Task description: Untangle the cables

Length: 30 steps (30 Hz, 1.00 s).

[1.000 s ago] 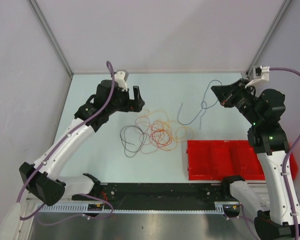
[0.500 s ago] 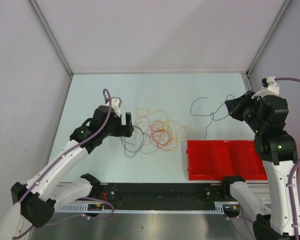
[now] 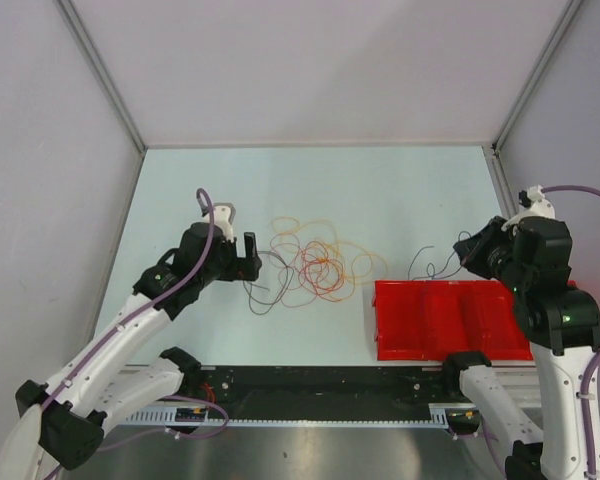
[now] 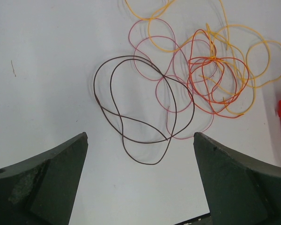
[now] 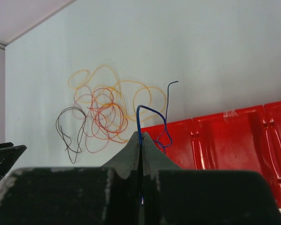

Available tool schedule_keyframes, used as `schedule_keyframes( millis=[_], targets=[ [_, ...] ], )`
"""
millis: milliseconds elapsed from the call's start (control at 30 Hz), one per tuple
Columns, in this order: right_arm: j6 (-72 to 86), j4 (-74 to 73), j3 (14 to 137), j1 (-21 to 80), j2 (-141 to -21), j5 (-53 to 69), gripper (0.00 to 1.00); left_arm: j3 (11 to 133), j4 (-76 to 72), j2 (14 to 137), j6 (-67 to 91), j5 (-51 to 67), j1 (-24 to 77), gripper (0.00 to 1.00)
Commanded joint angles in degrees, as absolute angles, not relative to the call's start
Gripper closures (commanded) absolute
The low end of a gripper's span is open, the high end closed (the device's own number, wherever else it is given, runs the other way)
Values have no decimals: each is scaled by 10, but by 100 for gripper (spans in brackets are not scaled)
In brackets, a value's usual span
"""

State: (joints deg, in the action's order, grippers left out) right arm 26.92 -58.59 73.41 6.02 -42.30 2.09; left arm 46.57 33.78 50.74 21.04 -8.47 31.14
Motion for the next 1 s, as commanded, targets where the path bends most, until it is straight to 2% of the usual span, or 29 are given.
schedule_keyframes(
  millis=[0,167,433,700,967],
  targets=[
    [294,-628,701,61,-405,22,100,464,359,488,227,-91,316,0],
    [315,-642,670,62,-386,38,100,443,346,456,227,-90,324,0],
    [310,-684,668,64,-368,74,100,449,350,479,226,-103,327,0],
    [296,-742,737,63,-355,78,100,447,350,469,228,-117,329,0],
    [286,-770,744,62,-340,83,100,447,354,455,234,-133,330,0]
  ],
)
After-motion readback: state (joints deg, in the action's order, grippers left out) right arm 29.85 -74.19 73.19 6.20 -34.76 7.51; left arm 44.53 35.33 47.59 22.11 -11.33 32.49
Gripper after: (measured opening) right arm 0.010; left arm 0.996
